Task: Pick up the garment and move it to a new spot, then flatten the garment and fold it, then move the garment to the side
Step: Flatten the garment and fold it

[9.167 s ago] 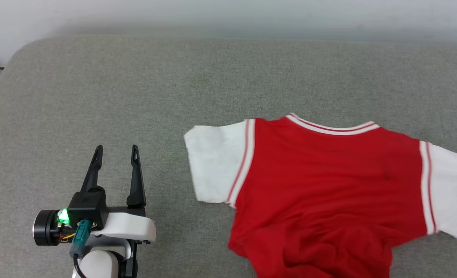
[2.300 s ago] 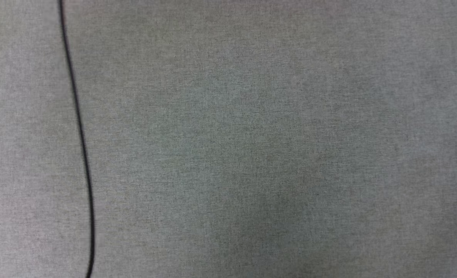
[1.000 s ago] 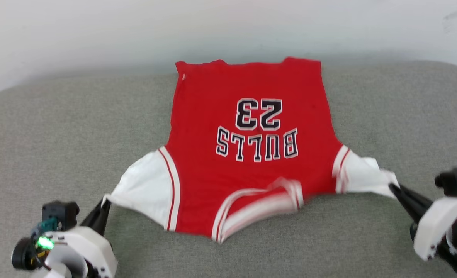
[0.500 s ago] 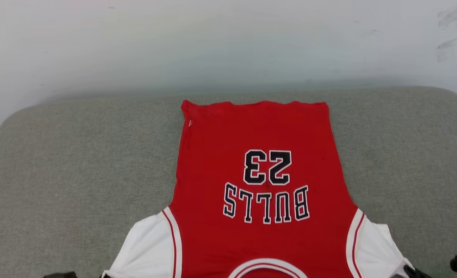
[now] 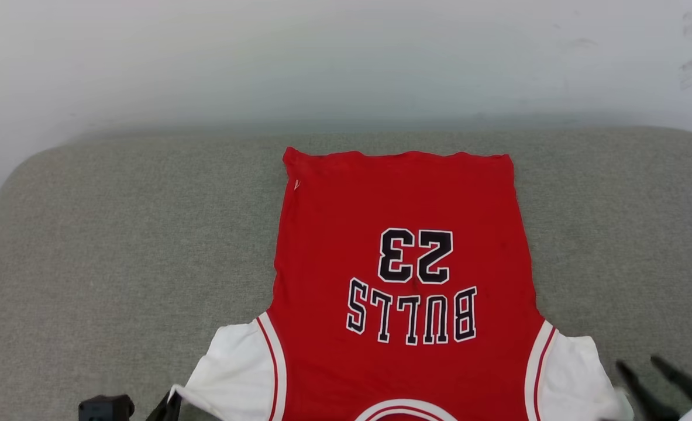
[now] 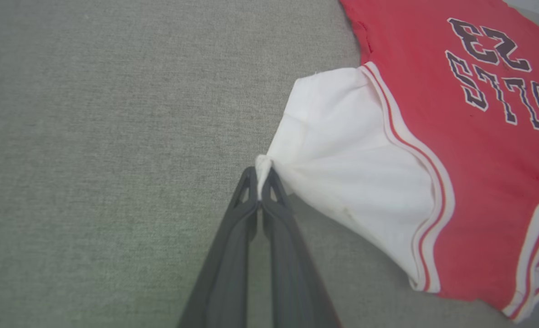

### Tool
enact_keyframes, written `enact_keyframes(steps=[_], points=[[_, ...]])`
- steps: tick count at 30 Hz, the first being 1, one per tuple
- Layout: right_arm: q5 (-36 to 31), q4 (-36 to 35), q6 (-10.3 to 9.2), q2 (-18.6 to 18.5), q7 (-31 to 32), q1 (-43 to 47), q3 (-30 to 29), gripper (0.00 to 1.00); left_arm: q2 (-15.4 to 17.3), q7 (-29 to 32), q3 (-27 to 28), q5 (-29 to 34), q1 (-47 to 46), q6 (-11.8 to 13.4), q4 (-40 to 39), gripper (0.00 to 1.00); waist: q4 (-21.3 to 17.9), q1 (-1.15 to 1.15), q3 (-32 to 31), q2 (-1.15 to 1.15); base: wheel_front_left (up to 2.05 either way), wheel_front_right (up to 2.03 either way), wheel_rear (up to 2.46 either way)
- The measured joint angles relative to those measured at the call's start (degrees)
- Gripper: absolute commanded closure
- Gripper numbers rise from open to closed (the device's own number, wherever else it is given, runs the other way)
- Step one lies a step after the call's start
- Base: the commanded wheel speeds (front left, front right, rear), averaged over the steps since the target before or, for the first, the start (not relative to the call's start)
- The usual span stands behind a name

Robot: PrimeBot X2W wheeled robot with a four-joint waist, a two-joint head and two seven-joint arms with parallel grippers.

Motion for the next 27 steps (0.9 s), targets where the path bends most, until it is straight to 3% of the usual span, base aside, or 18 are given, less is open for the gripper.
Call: enact_keyframes(steps=[8,14,20,27], points=[[-4.15,-10.68,-0.01,-3.25,2.69,-5.94,-15.69,0.0,-1.23,-0.01,1.98,4.59,-2.19,1.6,-4.5,1.0,1.77,0.01,2.67,0.0,0.0,0.0,0.0],[-6.78,-17.19,-0.02,-3.75,11.98,-15.25,-24.47,0.0,-2.25,-0.08,2.13,7.76,-6.21,2.12,-6.81,1.0,4.05,0.01,6.71,0.0,0.0,0.0,0.0],[-7.44,-17.73,-0.02,-3.9,28.18,-27.89,-24.44,0.0,-4.12,-0.09,1.6,10.42,-10.87,1.69,-7.95,1.0,6.8,0.02,12.1,0.0,0.0,0.0,0.0],[-9.06,-9.38,-0.02,-3.39,50.15,-43.49,-20.79,0.0,-6.05,-0.14,1.82,12.79,-15.5,0.71,-8.9,1.0,9.85,0.02,18.93,0.0,0.0,0.0,0.0]])
